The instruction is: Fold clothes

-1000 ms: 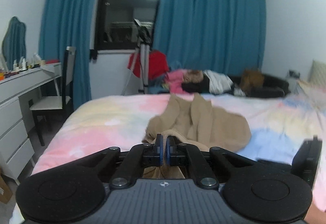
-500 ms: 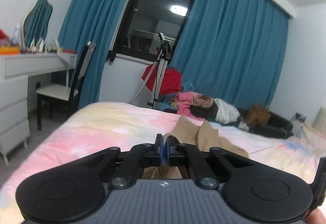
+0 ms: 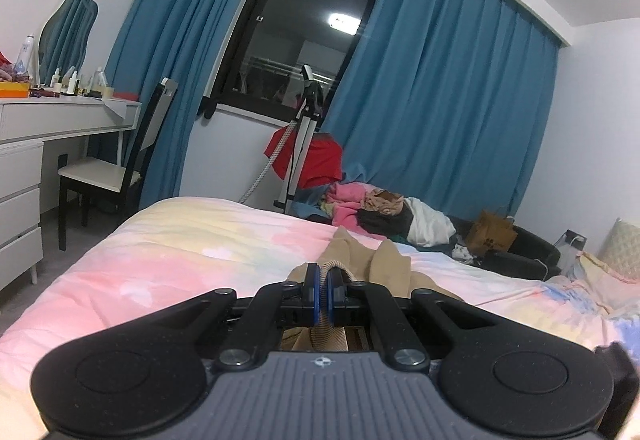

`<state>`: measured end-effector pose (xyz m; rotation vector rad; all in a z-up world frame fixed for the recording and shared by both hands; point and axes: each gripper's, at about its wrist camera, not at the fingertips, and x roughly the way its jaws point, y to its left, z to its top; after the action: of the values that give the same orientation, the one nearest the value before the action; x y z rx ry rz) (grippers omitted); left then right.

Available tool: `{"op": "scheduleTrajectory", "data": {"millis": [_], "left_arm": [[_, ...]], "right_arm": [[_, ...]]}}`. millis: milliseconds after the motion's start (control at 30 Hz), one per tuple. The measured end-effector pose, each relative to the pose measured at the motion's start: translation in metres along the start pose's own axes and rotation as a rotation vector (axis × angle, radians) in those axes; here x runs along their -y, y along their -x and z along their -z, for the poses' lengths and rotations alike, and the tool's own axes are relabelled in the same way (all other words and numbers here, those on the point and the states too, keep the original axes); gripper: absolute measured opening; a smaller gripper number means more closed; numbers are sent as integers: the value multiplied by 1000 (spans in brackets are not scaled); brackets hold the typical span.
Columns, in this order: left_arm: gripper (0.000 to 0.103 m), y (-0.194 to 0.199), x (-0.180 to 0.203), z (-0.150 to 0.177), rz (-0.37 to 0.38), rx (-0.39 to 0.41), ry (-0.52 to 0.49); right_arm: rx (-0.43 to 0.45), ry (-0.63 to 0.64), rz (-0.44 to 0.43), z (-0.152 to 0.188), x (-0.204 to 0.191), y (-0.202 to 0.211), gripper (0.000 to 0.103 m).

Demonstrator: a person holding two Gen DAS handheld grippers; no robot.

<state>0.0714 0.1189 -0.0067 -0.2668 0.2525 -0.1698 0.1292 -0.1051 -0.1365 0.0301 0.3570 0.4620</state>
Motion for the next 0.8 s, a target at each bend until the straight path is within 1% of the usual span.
{"op": "scheduleTrajectory", "data": {"millis": [67, 100, 167, 233, 300, 367, 400, 433, 467, 500, 533, 600, 667, 700, 767, 800], "left_arm": [[4, 2, 1, 1, -8, 15, 0], [4, 2, 1, 1, -11, 22, -1], [3, 2, 1, 1, -11, 21, 1], [3, 1, 3, 3, -2, 13, -3], [4, 0, 9, 6, 1, 3, -26], [4, -2, 12, 8, -8, -3, -50], [4, -2, 12, 9, -14, -8, -62], [4, -4, 12, 11, -29, -17, -74], [4, -6, 12, 12, -45, -26, -88], [4, -9, 12, 14, -59, -46, -106], [4, -13, 12, 17, -71, -75, -118], [4, -23, 9, 22, -84, -152, -109], [4, -32, 5, 30, -89, -238, -105], [5, -34, 6, 34, -91, -271, -119], [8, -38, 10, 44, -107, -332, -166], [14, -40, 13, 50, -108, -365, -201]], "right_arm": [[-28, -9, 112, 5, 6, -12, 57], [-44, -63, 166, 7, 17, -14, 57], [-67, -218, 254, 11, 47, -13, 58], [-71, -351, 299, 15, 76, -9, 59], [-85, -421, 307, 17, 91, -10, 58], [-106, -401, 300, 16, 91, -12, 46], [-111, -360, 301, 15, 86, -10, 33], [-110, -316, 303, 12, 81, -10, 28], [-102, -281, 310, 10, 75, -6, 19], [-92, -248, 318, 7, 69, -1, 12], [-70, -229, 328, 5, 67, 4, 9], [-25, -201, 340, 0, 67, 8, 8], [16, -204, 337, -5, 67, 18, 6], [28, -212, 336, -7, 69, 21, 6], [50, -216, 337, -14, 72, 25, 6], [60, -208, 342, -16, 72, 27, 6]]}}
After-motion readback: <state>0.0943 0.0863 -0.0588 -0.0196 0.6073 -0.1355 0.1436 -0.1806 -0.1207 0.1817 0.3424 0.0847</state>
